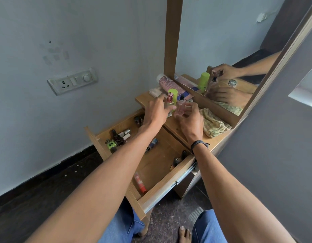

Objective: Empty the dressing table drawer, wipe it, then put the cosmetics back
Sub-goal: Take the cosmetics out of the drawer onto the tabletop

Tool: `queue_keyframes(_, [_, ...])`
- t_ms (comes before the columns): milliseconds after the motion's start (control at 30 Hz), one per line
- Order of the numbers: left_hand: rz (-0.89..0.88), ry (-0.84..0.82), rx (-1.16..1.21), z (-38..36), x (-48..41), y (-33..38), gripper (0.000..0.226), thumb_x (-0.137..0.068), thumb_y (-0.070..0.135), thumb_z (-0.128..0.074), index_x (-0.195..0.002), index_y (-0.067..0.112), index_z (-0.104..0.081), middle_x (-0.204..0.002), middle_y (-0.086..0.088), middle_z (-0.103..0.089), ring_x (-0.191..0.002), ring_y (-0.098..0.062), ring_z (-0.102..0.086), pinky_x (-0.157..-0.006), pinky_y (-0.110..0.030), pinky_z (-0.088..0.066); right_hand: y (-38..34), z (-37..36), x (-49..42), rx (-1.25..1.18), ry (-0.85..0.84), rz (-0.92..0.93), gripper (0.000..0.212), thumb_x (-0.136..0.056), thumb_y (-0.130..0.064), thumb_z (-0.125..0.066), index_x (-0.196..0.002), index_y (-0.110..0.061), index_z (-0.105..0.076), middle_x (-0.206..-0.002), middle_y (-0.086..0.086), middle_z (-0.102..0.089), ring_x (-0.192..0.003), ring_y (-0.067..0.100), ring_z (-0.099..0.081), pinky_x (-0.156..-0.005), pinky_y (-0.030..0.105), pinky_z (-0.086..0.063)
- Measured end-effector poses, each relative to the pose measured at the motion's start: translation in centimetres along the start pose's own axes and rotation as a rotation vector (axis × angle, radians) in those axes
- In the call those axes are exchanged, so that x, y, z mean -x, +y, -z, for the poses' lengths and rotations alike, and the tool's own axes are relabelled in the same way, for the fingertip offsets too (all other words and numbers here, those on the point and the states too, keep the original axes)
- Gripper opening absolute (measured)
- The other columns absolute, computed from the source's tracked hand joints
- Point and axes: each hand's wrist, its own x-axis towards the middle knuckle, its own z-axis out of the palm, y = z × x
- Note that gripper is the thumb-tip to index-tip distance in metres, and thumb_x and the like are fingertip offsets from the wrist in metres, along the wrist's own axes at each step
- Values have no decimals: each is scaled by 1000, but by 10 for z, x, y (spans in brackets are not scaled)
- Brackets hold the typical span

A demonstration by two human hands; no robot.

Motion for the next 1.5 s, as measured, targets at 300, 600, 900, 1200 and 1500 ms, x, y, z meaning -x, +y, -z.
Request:
queue_keyframes(300, [128, -47, 217, -20, 4, -17, 30, -85, 19, -79, -112, 16, -67, -107, 4, -72, -96, -18, -70, -87, -44, -58, -3, 0, -2, 33, -6, -14, 47, -81, -23, -83, -118, -25, -53, -110, -5, -70, -102, 16, -67, -90, 47, -55])
queue_keyframes(600, [167, -6, 267, -22, 7, -21, 27, -85, 18, -79, -110, 18, -67, -100, 6, -72, -92, -14, -69, -83, -41, -58, -4, 1, -2, 51, 17, -44, 46, -85, -20, -81, -121, -19, -53, -108, -2, -70, -102, 19, -65, -89, 37, -51])
queue_keyframes(900, [360, 54, 9, 20, 47, -107, 26, -92, 13, -69, -116, 24, -67, -113, 6, -69, -90, -11, -62, -67, -23, -52, -7, 2, 3, 2, 74, -33, 36, -80, -21, -83, -101, -17, -55, -83, -13, -62, -84, 15, -65, -86, 44, -55])
queue_keyframes(1200, [319, -286, -450, 32, 54, -139, 30, -95, 18, -66, -125, 15, -64, -118, -11, -67, -102, -28, -68, -73, -34, -55, -6, 1, 6, 11, 48, 107, 15, -82, -17, -74, -78, -20, -59, -69, -15, -61, -63, -1, -55, -68, 37, -54])
queue_keyframes(1500, [240, -415, -593, 21, 60, -143, 32, -93, 14, -67, -124, 12, -65, -124, -13, -66, -110, -33, -66, -74, -36, -54, -4, -1, 4, 1, 17, 126, 11, -82, -15, -71, -79, -22, -62, -71, -15, -62, -63, -4, -55, -63, 20, -45])
